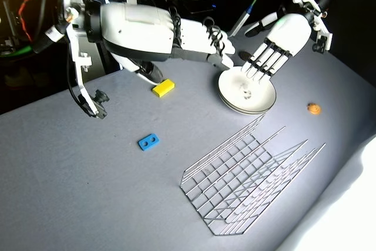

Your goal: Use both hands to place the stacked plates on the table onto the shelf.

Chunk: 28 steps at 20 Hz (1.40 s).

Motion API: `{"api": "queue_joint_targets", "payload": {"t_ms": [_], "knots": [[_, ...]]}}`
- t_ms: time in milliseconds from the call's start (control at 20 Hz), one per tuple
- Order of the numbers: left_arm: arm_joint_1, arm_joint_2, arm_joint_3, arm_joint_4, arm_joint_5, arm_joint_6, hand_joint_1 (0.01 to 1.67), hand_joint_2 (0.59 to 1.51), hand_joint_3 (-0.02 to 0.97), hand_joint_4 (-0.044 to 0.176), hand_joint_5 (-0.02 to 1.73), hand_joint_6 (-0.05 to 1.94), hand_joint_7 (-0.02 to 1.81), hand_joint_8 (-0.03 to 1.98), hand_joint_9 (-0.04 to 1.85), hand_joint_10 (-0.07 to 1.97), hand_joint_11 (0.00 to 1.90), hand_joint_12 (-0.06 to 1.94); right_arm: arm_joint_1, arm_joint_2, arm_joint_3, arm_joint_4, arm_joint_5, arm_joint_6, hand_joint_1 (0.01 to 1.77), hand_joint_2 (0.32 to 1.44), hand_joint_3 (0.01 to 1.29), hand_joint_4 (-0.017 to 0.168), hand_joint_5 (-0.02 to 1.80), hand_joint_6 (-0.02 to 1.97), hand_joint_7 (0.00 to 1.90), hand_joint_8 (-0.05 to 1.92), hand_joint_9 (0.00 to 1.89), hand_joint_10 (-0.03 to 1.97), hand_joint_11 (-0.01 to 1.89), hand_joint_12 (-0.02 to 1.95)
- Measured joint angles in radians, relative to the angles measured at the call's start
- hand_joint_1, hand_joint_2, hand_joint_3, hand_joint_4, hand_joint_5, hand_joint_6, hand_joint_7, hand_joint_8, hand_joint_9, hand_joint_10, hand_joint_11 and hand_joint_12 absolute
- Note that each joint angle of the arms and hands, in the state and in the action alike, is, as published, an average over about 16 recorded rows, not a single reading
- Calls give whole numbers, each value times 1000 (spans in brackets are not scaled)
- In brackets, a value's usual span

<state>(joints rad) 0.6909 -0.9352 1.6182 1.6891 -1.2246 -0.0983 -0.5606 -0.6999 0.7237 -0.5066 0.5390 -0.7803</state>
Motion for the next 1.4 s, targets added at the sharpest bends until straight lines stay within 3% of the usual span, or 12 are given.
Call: {"api": "queue_joint_targets", "payload": {"t_ms": [350,750,1100,1400], "knots": [[86,-44,96,-4,-11,38,20,1065,26,3,20,-15,15,-12,15,2,15,-17,0,-31,0,4,-59,-62,1105,921,20,-3,12,23,22,11,21,6,22,462],[126,-82,155,-5,-15,56,20,1071,26,1,17,-13,13,-12,13,-1,15,-12,0,-61,2,9,-97,-104,1010,964,20,-3,12,23,22,12,21,6,22,523],[138,-101,165,-2,-12,55,20,1075,26,-1,11,-5,2,-11,8,-8,15,-12,1,-127,37,11,-116,-171,1032,973,20,-3,17,23,22,12,24,6,23,589],[129,-113,132,-1,7,47,20,1076,25,-3,12,1,-7,-11,7,-10,15,-12,5,-228,104,14,-120,-254,1055,968,20,-3,24,23,22,12,24,6,22,636]]}}
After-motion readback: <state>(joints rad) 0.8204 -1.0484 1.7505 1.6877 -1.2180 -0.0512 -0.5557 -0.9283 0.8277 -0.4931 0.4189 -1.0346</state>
